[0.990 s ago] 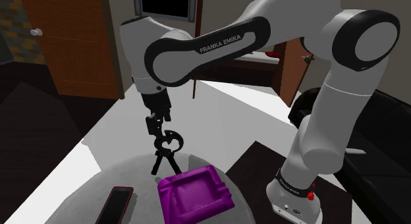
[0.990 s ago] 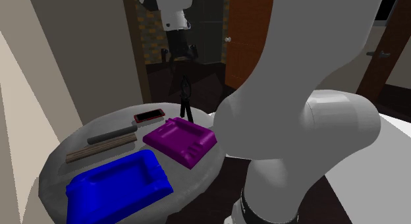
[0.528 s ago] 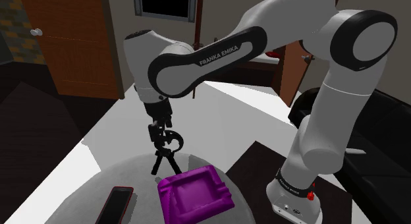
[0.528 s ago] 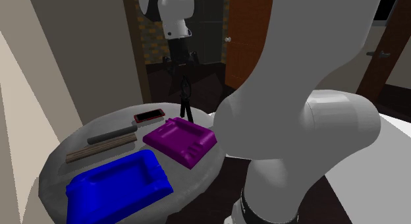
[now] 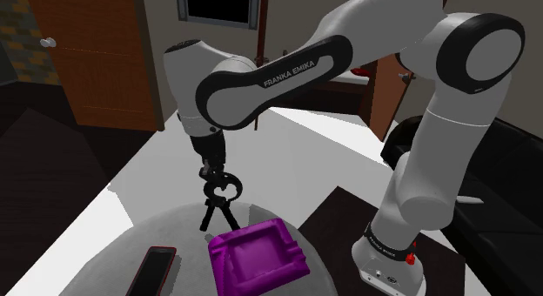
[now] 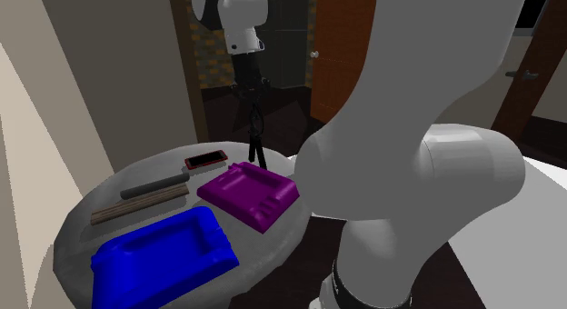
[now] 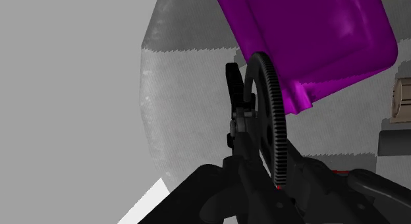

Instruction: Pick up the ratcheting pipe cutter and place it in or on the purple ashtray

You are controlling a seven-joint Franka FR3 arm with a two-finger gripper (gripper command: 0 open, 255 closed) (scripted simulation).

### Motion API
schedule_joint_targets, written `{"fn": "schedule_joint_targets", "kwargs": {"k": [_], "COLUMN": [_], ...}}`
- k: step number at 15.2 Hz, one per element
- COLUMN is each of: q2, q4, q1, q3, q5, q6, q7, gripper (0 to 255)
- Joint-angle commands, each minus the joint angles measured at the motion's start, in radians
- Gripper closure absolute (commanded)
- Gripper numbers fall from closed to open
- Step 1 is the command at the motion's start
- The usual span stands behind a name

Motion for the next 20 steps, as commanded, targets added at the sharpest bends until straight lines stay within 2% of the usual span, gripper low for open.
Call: {"fn": "schedule_joint_targets", "kwargs": {"k": [1,7,20], "q2": [0.000,0.000,-0.044], "q4": [0.000,0.000,0.128], "q1": [0.000,0.000,-0.003], "q3": [0.000,0.000,-0.001], "q5": [0.000,0.000,0.021], "q6": [0.000,0.000,-0.166], "q7": [0.000,0.000,-0.024], "gripper": [255,255,255]}}
